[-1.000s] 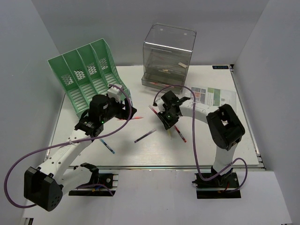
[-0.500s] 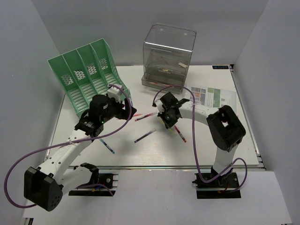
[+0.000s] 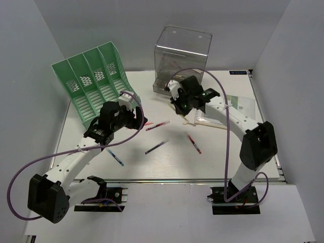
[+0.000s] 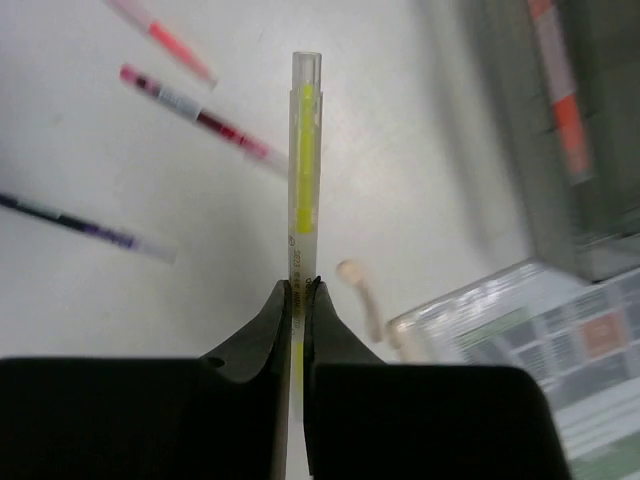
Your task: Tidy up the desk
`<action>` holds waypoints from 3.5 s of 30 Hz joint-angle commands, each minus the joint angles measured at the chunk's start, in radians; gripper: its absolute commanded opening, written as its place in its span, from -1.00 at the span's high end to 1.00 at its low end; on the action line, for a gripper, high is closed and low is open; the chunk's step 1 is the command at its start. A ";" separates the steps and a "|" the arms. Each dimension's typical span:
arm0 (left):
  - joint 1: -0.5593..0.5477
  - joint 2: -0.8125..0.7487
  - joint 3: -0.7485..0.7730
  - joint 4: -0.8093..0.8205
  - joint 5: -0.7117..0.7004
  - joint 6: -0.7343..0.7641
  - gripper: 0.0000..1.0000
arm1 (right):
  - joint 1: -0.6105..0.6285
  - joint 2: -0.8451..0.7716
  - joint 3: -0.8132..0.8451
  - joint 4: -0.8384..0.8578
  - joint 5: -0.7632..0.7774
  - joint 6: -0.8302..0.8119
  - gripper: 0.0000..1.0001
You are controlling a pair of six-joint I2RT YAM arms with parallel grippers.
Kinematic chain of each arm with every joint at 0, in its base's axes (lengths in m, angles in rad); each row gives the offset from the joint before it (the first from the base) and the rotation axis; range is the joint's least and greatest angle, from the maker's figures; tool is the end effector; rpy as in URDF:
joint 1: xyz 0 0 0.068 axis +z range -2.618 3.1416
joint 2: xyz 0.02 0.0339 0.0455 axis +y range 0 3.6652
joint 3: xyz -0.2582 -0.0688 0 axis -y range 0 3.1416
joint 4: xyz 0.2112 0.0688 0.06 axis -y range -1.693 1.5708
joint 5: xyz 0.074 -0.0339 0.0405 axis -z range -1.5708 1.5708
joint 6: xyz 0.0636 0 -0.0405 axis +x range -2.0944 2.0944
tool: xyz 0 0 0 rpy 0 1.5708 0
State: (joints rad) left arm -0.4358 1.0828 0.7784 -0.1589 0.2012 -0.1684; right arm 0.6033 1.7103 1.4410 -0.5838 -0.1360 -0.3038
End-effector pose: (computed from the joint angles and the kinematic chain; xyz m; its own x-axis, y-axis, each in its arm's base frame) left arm 0.2125 -0.1130 0.2746 -0.4959 0.0498 -0.8670 0.4996 0.8329 -0.2380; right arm 0.2961 0.2145 0.2676 -0.4018 -0.6368 -0.6581 -0.7920 0.6024 -0.0993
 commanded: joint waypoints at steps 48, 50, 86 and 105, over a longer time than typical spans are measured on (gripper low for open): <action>-0.001 0.065 -0.007 0.016 -0.020 -0.006 -0.33 | -0.122 0.165 0.257 0.294 0.046 -0.290 0.67; -0.001 0.071 -0.014 0.038 -0.025 -0.019 -0.07 | -0.134 0.033 0.187 0.245 -0.067 -0.163 1.00; -0.156 0.913 0.691 -0.226 -0.801 -0.408 -0.14 | -0.373 -0.601 -0.527 0.400 -0.616 0.103 1.00; -0.138 1.010 0.716 -0.215 -0.961 -0.482 -0.06 | -0.439 -0.598 -0.530 0.398 -0.666 0.109 1.00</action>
State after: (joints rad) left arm -0.5789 2.1044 1.4937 -0.3958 -0.7052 -0.6418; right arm 0.1753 1.1263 0.9085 -0.2104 -0.7704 -0.2089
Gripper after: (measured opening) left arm 0.531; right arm 0.017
